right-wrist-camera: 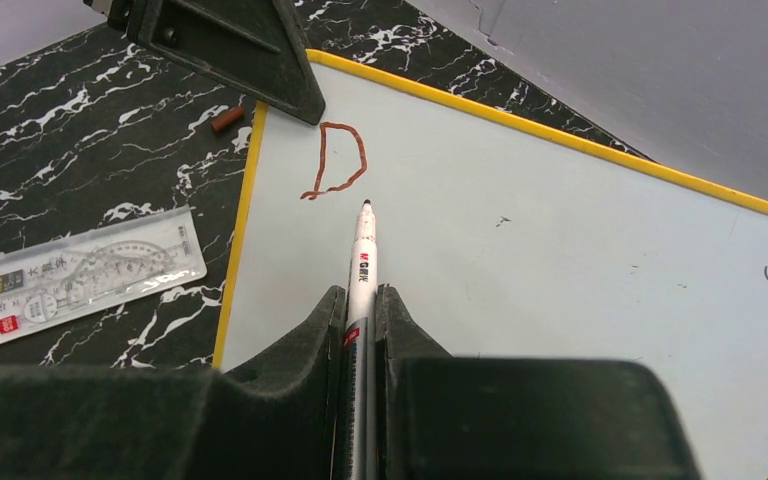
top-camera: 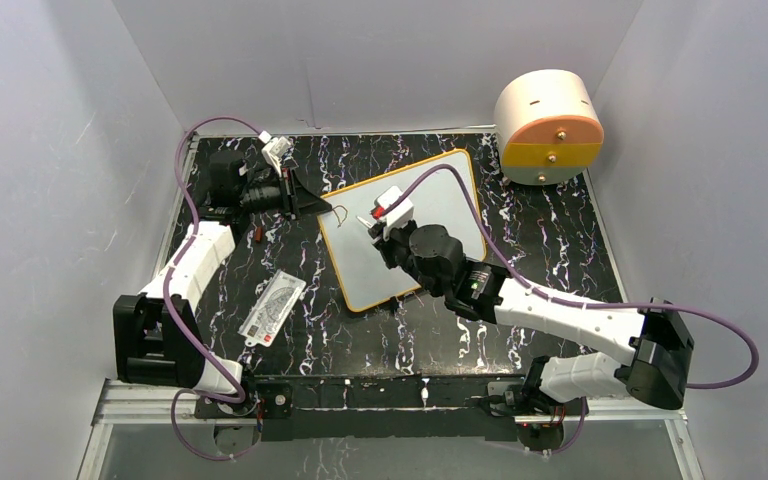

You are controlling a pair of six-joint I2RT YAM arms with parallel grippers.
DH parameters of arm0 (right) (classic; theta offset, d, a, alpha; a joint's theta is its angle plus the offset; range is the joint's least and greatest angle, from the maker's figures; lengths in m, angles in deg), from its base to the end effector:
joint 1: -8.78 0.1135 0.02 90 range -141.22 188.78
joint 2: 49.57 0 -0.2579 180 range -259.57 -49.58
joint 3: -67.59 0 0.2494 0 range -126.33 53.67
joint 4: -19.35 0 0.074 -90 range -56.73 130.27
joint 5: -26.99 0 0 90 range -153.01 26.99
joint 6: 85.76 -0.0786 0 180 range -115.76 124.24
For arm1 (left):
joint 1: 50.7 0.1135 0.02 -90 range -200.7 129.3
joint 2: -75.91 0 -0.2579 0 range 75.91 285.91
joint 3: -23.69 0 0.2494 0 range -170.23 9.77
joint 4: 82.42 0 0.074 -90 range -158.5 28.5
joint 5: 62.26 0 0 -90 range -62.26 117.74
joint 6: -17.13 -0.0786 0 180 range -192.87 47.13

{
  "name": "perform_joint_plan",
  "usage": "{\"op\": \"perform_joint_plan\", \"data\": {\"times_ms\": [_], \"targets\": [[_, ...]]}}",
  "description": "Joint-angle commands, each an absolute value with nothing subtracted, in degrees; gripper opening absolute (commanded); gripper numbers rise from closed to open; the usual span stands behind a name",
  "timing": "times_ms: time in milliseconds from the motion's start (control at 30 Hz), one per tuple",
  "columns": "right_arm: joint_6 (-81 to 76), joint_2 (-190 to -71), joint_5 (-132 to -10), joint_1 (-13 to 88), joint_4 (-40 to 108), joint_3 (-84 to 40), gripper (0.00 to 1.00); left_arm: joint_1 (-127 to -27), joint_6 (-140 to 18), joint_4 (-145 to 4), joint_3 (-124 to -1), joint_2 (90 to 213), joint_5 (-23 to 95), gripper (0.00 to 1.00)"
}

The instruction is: Write a sentence on the whiteboard

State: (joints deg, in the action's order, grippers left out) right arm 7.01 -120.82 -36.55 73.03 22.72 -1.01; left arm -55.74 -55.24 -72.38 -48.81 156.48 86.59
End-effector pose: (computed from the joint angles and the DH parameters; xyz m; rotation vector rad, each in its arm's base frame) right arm 0.1748 0.2818 0.3310 -0.6183 1.5646 0.4247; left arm 0.3265 -0.0963 0.2973 0.5239 1.8334 -1.2276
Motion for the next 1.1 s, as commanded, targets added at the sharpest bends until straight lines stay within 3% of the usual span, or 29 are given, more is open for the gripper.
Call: {"op": "perform_joint_plan", "data": {"times_ms": [0, 233, 1067], "targets": [[9.7, -121.0, -36.2, 73.6, 18.3, -3.5, 0.0, -55.3, -56.5, -74.3, -48.4, 156.3, 90.7, 0.12], [11.9, -120.9, -35.7, 73.9, 16.5, -1.9, 0.0, -55.1, -58.8, -73.5, -47.6, 156.1, 91.0, 0.0], [13.8, -125.8, -30.2, 75.4, 15.1, -3.7, 0.0, -55.0, -63.0, -69.9, -47.8, 155.9, 90.4, 0.0]]}}
